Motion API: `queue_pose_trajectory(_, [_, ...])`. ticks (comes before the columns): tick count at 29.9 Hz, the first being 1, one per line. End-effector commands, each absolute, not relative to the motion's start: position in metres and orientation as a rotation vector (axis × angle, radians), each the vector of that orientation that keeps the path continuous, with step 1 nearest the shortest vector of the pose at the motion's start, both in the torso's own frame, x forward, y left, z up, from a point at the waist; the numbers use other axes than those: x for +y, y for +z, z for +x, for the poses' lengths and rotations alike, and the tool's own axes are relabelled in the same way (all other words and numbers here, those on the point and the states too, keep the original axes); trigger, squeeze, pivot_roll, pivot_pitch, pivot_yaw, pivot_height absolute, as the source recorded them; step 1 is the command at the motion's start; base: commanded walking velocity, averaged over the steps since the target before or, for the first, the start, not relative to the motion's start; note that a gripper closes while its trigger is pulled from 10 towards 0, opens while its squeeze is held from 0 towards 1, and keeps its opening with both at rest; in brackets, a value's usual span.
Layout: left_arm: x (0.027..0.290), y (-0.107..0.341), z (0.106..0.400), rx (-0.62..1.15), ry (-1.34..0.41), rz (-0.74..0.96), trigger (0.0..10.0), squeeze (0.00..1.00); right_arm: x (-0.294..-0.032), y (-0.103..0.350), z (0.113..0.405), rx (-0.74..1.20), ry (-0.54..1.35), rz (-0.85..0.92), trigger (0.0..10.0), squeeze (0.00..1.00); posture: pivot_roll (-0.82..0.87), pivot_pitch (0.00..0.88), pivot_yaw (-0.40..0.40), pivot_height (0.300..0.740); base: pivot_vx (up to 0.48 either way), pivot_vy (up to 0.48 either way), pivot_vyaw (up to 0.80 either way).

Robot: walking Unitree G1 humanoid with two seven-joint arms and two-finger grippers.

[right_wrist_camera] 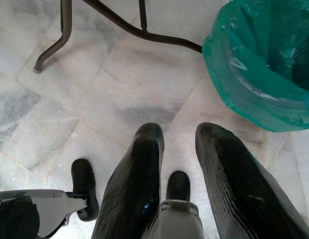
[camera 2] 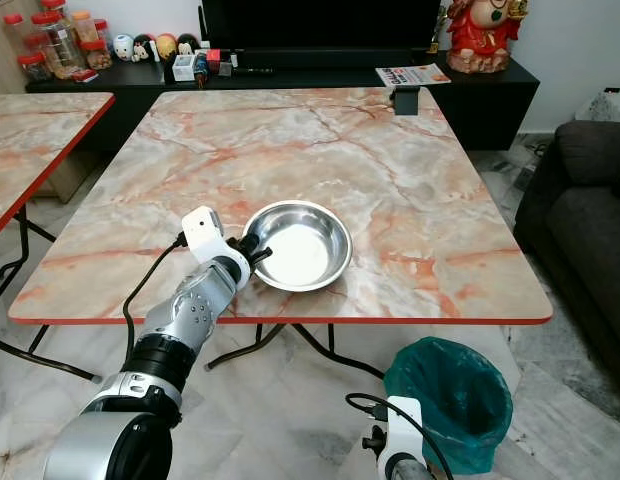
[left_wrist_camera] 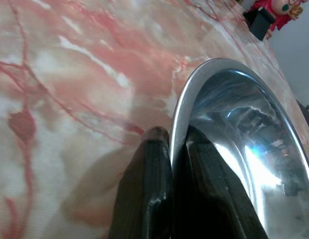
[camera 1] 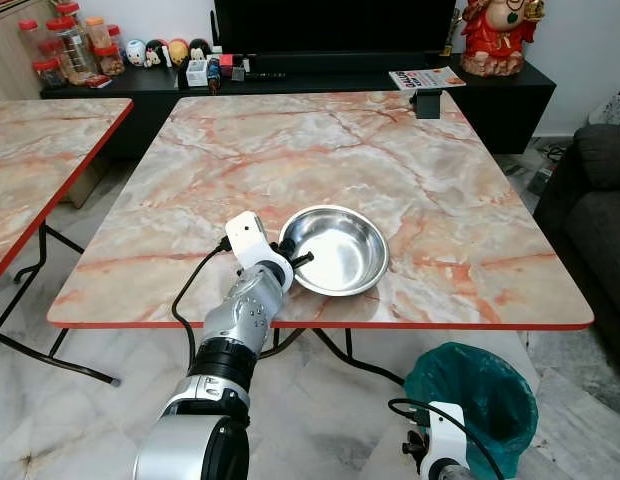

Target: Setting the table

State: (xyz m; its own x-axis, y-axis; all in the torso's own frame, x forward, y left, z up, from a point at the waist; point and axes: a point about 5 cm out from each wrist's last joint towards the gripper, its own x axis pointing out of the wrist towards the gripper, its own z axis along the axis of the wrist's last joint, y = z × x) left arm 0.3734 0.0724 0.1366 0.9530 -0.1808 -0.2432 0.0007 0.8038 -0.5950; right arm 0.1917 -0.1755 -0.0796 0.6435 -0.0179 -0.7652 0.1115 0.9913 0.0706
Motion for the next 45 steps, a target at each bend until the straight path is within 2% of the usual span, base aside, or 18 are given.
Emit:
queue_pose_trajectory(1, [0.049, 0.15, 0.377, 0.296, -0.167, -0.682, 10.0, 0.0, -0.174, -0.081, 0.189, 0.878, -0.081, 0.125, 10.0, 0.0, 0.03, 0.016, 0.038, 0.74, 0.0, 0.0, 0.0])
queue_pose_trajectory(6, [0.045, 0.149, 0.379, 0.336, -0.165, -0.747, 10.0, 0.0, -0.174, -0.081, 0.19, 0.876, -0.082, 0.126, 10.0, 0.0, 0.02, 0.02, 0.038, 0.74, 0.0, 0.0, 0.0])
queue_pose_trajectory(17, [0.04, 0.155, 0.385, 0.335, -0.144, -0.744, 10.0, 0.0, -0.176, -0.08, 0.191, 0.873, -0.093, 0.13, 10.0, 0.0, 0.02, 0.022, 0.038, 0.74, 0.0, 0.0, 0.0])
queue_pose_trajectory(39, [0.042, 0.138, 0.383, 0.388, -0.094, -0.66, 10.0, 0.0, -0.176, -0.082, 0.187, 0.88, -0.092, 0.129, 10.0, 0.0, 0.01, 0.032, 0.046, 0.74, 0.0, 0.0, 0.0])
queue_pose_trajectory(40, [0.042, 0.138, 0.383, 0.389, -0.095, -0.66, 10.0, 0.27, -0.176, -0.082, 0.187, 0.88, -0.091, 0.129, 10.0, 0.0, 0.01, 0.032, 0.046, 0.74, 0.0, 0.0, 0.0])
queue_pose_trajectory(41, [0.042, 0.138, 0.383, 0.389, -0.095, -0.659, 10.0, 0.27, -0.176, -0.082, 0.187, 0.88, -0.091, 0.129, 10.0, 0.0, 0.01, 0.032, 0.046, 0.74, 0.0, 0.0, 0.0])
queue_pose_trajectory(42, [0.042, 0.138, 0.383, 0.389, -0.095, -0.659, 10.0, 0.98, -0.176, -0.082, 0.187, 0.88, -0.09, 0.129, 10.0, 0.0, 0.01, 0.032, 0.046, 0.74, 0.0, 0.0, 0.0])
queue_pose_trajectory(45, [0.043, 0.139, 0.383, 0.386, -0.098, -0.648, 10.0, 1.0, -0.176, -0.081, 0.188, 0.878, -0.089, 0.127, 10.0, 0.0, 0.01, 0.029, 0.046, 0.74, 0.0, 0.0, 0.0])
